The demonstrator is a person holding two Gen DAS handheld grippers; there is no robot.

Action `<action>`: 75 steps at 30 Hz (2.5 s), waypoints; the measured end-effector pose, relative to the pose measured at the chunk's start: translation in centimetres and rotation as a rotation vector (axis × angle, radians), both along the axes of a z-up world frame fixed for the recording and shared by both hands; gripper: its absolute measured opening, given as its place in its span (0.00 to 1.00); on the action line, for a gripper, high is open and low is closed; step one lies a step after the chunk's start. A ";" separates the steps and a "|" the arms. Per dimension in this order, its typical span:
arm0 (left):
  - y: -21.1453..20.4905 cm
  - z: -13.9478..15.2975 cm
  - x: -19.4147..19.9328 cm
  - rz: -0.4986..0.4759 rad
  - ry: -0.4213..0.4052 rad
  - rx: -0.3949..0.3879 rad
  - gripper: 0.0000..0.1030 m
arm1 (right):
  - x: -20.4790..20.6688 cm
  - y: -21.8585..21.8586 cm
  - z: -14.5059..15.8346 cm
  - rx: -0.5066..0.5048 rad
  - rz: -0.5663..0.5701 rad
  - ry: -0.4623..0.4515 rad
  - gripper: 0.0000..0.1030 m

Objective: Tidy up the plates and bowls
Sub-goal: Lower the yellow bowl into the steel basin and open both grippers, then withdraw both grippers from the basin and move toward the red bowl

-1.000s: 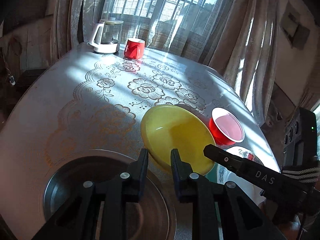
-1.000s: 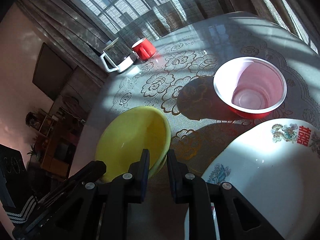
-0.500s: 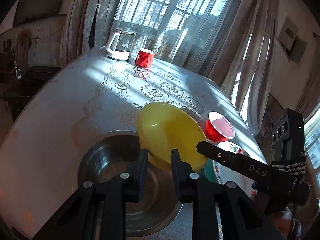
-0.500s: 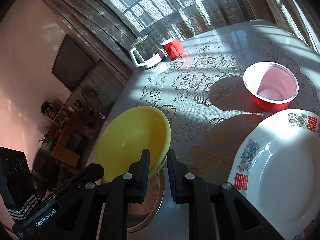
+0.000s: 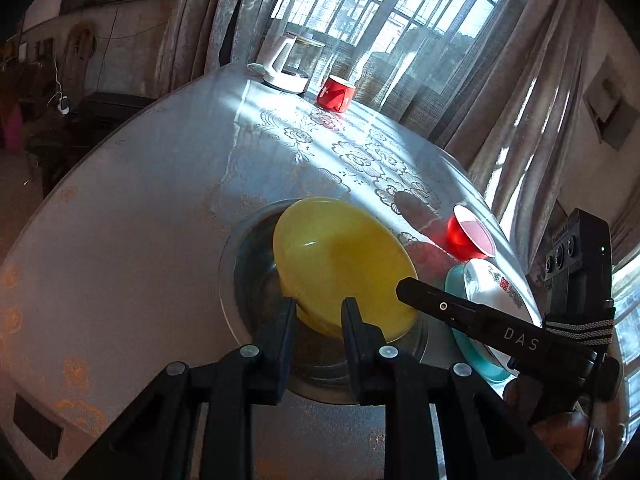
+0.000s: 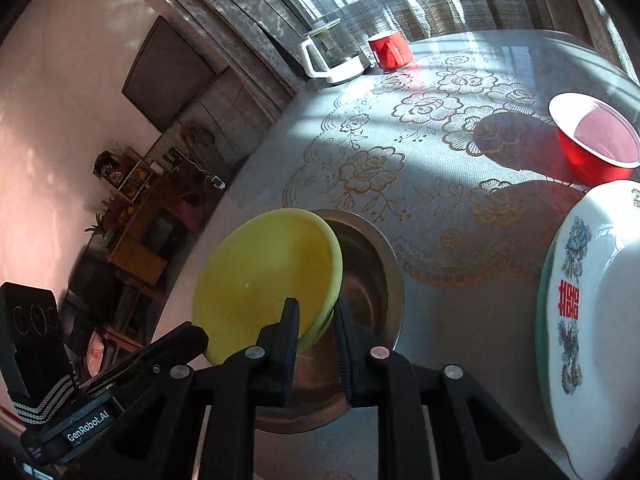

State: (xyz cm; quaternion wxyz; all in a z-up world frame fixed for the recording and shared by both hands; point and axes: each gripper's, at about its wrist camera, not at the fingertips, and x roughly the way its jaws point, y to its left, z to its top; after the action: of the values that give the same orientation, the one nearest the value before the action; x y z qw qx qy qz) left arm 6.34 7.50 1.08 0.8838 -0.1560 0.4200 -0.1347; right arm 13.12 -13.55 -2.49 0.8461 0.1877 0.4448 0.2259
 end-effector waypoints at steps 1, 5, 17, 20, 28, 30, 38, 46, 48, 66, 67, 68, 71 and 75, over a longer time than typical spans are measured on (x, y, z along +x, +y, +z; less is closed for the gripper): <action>0.1 -0.3 0.1 0.000 0.006 0.001 0.22 | 0.0 0.1 -0.3 -0.006 0.003 0.009 0.18; 0.1 -1.2 0.1 -0.005 0.030 -0.003 0.22 | -0.1 0.4 -0.9 -0.028 0.008 0.019 0.18; 0.0 -2.1 0.4 -0.010 0.039 0.024 0.22 | -0.1 1.3 -1.2 -0.087 0.026 0.013 0.18; -0.2 -2.2 0.5 -0.016 0.041 0.024 0.22 | -0.1 1.5 -1.2 -0.111 0.027 -0.001 0.18; -0.4 -2.3 0.5 -0.035 0.043 0.020 0.22 | -0.6 1.7 -0.9 -0.196 0.032 -0.045 0.12; -0.4 -2.3 0.4 -0.039 0.044 0.017 0.22 | -0.7 1.6 -0.8 -0.202 0.031 -0.050 0.12; 0.5 -1.6 0.2 -0.010 0.025 -0.001 0.22 | -0.7 1.2 0.0 -0.139 0.034 -0.068 0.13; 0.5 -2.0 0.3 -0.026 0.035 -0.003 0.22 | 0.3 4.0 -0.3 -0.191 0.114 -0.032 0.14; 0.3 -2.1 0.4 -0.034 0.038 -0.007 0.22 | 0.3 4.3 -0.4 -0.212 0.120 -0.023 0.14; 0.0 -2.1 0.4 -0.036 0.042 -0.005 0.22 | -0.1 1.8 -0.4 -0.150 0.059 -0.001 0.19; 0.0 -2.1 0.4 -0.036 0.041 -0.001 0.22 | -0.1 1.5 -0.3 -0.134 0.054 -0.005 0.19; -0.1 -2.0 0.4 -0.036 0.039 0.003 0.23 | -0.2 1.4 -0.2 -0.123 0.050 -0.008 0.19; -0.3 -1.9 0.3 -0.036 0.034 0.017 0.23 | -0.3 0.7 0.1 -0.094 0.033 -0.021 0.19; -0.7 -1.5 0.1 -0.038 0.019 0.048 0.24 | -0.6 -0.1 0.5 -0.068 0.011 -0.046 0.19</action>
State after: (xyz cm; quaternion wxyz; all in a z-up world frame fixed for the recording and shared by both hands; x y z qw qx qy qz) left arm 6.40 6.76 -0.45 0.8806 -0.1281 0.4343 -0.1400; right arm 12.53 -13.65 -1.97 0.8608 0.1512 0.4334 0.2198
